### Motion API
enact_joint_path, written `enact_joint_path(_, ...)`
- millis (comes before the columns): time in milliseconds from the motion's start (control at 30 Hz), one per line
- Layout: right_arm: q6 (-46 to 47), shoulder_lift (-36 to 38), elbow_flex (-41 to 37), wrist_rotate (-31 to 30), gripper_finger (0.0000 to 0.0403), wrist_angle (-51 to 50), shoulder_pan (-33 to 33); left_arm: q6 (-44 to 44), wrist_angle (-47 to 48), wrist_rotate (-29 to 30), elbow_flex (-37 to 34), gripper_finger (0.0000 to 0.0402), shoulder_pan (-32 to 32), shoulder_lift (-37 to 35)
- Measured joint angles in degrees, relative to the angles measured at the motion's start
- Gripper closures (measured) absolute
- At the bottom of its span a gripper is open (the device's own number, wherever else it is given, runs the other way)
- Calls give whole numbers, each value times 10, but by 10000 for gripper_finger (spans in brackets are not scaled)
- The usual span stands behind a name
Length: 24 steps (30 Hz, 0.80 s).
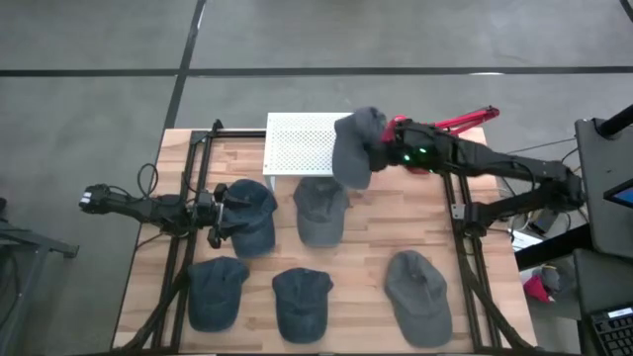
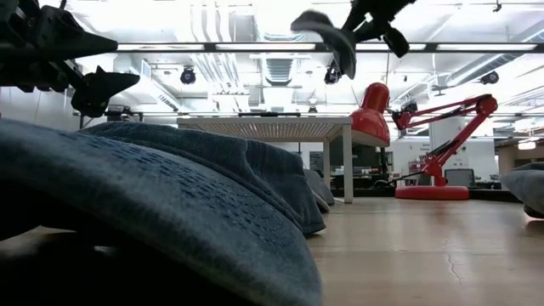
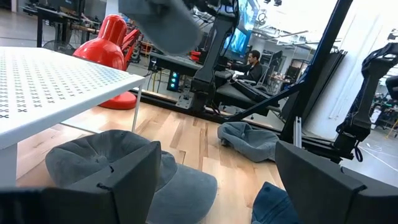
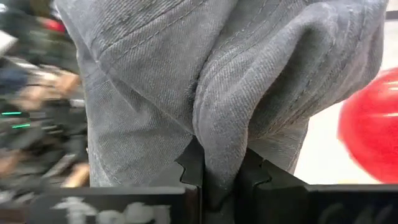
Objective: Pick & Place hat
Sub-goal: Put the top right gray cap on the shelf
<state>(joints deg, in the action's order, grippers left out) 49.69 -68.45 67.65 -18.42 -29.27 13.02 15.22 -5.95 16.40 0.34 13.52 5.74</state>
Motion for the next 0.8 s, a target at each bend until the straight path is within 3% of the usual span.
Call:
enact_joint_path(167,0,-104,149,-41,362,-157,4,0,0,0,0,85,0,0)
enact_joint_path(400,-21,-230,304,-45,368,-290,48,1,0,0,0,85,0,0)
enact_joint_path(533,-23,-284,354,-27,367,-338,87,2,0,0,0,85,0,0)
enact_joint_path(667,-35,-328,372,22,366,-341,113,2,0,0,0,85,0,0)
enact_joint_path(800,-46,-363,385,31,365,-341,120,2,0,0,0,85,0,0)
